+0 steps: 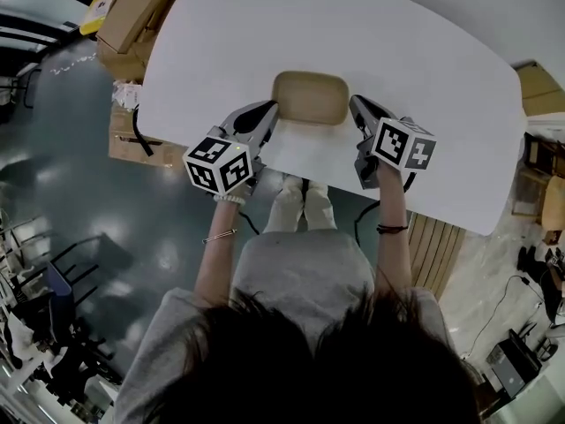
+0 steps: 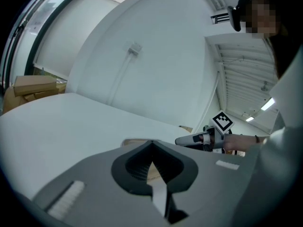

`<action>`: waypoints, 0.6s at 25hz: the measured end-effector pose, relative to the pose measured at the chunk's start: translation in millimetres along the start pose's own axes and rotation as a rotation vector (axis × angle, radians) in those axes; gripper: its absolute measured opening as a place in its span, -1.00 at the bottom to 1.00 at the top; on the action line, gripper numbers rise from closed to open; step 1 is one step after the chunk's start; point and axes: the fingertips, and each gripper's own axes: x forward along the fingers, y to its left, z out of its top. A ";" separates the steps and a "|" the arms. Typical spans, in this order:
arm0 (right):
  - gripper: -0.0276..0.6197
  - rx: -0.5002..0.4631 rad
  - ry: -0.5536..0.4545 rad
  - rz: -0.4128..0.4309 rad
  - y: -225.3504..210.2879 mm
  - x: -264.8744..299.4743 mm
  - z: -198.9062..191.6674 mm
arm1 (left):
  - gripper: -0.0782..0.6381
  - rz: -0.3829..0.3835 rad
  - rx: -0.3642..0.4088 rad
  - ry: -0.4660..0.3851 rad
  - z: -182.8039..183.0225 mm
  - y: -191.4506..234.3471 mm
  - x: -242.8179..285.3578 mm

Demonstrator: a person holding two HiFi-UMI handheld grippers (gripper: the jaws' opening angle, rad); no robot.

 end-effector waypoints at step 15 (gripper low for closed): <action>-0.58 0.076 0.041 -0.081 -13.4 15.4 -16.3 | -0.80 0.001 -0.022 0.014 -8.5 7.0 2.3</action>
